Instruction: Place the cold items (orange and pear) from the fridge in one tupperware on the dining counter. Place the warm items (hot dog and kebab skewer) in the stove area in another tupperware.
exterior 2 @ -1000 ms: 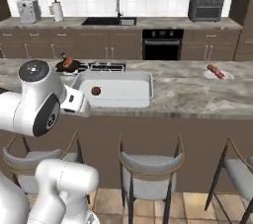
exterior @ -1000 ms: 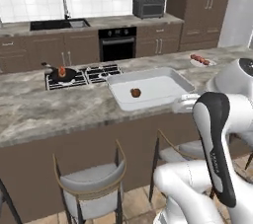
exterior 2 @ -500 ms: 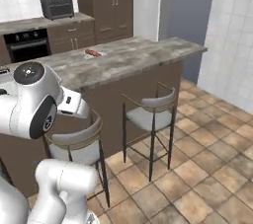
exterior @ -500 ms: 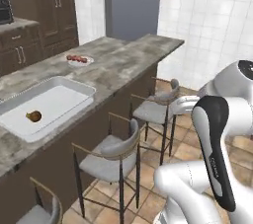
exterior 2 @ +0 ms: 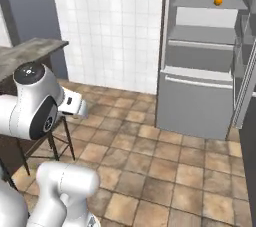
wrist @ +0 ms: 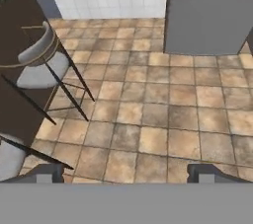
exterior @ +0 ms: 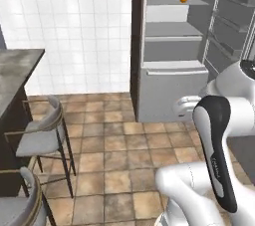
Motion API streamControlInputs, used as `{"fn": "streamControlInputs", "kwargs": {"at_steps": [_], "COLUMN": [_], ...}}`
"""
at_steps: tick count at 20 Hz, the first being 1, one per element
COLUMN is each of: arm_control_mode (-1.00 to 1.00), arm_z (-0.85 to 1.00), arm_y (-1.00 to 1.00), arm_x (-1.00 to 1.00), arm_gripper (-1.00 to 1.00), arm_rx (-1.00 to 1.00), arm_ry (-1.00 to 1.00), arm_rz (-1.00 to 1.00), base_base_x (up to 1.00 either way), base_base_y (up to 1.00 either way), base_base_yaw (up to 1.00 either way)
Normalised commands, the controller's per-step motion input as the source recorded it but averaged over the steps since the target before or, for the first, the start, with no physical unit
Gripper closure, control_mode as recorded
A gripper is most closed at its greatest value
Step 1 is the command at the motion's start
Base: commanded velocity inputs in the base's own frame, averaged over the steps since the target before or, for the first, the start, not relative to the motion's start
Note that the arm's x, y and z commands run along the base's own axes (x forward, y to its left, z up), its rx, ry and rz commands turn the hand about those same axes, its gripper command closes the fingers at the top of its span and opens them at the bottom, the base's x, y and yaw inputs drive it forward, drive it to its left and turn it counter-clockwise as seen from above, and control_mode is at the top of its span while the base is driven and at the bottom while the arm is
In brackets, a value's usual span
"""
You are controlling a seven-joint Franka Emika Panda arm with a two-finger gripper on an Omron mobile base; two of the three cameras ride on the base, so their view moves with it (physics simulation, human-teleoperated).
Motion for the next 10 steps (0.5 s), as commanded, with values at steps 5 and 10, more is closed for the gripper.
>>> {"fn": "streamControlInputs", "kwargs": {"at_steps": [5,10], "arm_control_mode": [1.0,1.0], "arm_z": [0.0,0.0], "arm_y": [0.0,0.0], "arm_x": [0.0,0.0], "arm_gripper": [-1.0,-1.0], "arm_rx": [0.0,0.0], "arm_ry": [0.0,0.0], "arm_rz": [0.0,0.0], "base_base_x": [0.55,0.91], "base_base_y": [-0.25,0.04], "base_base_yaw": [-0.7,-0.26]}}
